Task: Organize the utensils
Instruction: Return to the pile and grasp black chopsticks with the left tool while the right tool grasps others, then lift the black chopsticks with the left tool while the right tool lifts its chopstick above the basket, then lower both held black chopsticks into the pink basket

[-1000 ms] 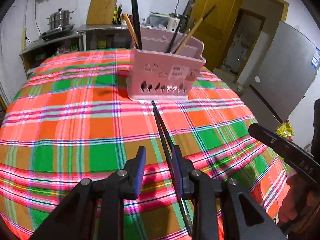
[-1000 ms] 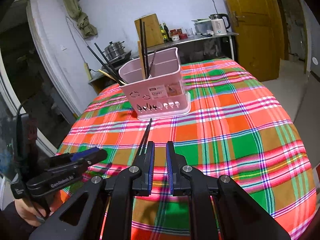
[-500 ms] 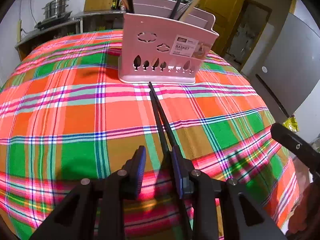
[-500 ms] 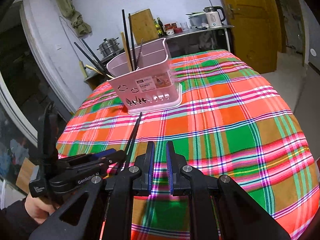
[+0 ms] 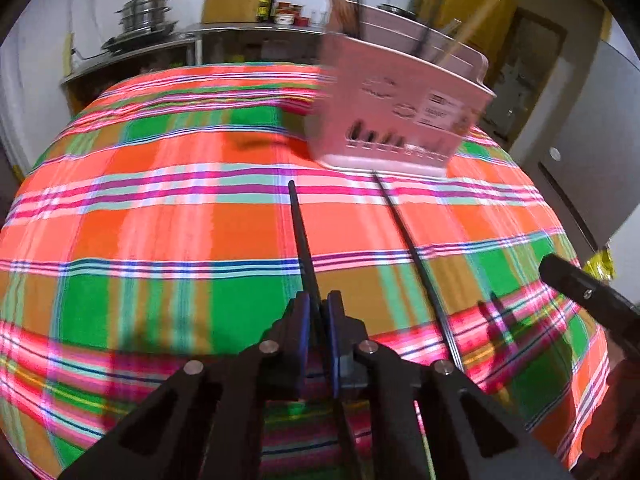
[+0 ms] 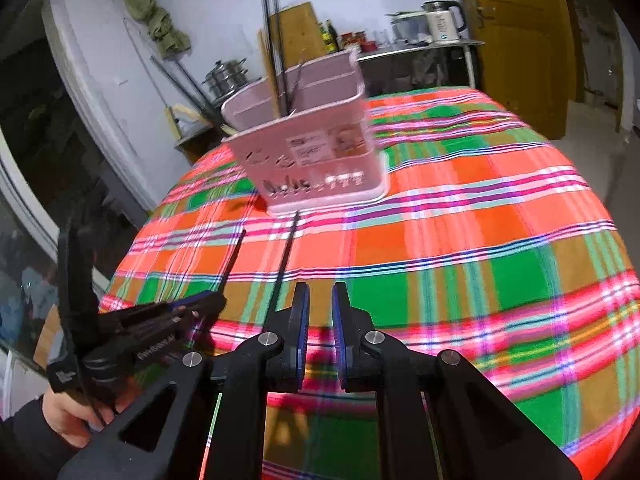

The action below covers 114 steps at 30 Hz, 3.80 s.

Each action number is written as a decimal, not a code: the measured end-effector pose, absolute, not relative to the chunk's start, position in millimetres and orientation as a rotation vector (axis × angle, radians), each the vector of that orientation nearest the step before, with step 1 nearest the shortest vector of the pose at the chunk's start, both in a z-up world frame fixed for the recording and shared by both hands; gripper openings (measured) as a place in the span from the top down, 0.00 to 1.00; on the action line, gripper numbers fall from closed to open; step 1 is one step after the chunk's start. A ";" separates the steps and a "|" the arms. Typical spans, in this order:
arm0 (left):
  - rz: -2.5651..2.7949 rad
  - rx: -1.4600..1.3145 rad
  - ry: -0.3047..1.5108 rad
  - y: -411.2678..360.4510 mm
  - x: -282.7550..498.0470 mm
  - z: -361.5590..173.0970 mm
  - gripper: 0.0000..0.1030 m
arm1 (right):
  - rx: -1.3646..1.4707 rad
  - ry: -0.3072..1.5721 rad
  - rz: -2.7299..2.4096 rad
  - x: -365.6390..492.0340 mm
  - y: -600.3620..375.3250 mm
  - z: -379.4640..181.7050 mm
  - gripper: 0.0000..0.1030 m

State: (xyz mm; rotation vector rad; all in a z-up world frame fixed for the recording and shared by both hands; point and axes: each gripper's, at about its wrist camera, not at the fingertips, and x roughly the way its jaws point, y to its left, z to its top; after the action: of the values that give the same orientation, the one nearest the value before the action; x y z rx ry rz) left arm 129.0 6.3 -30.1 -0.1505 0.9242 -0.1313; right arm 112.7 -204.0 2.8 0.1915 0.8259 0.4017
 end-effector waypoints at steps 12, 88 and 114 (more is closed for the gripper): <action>-0.124 -0.226 0.951 44.4 150.4 -30.1 0.91 | 0.097 0.927 0.448 157.9 -147.1 -23.6 0.89; -0.204 -0.162 0.680 21.2 121.4 127.7 0.95 | 0.114 0.646 0.409 126.1 -174.6 115.2 0.95; -0.233 -0.174 0.747 18.1 111.2 142.2 0.95 | 0.114 0.612 0.401 101.2 -189.1 133.4 0.96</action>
State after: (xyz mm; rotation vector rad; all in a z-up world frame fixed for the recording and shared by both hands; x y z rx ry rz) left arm 111.2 18.1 142.2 -0.1740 0.7467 -0.2331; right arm 101.2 -189.1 133.4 0.1136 0.6122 0.4012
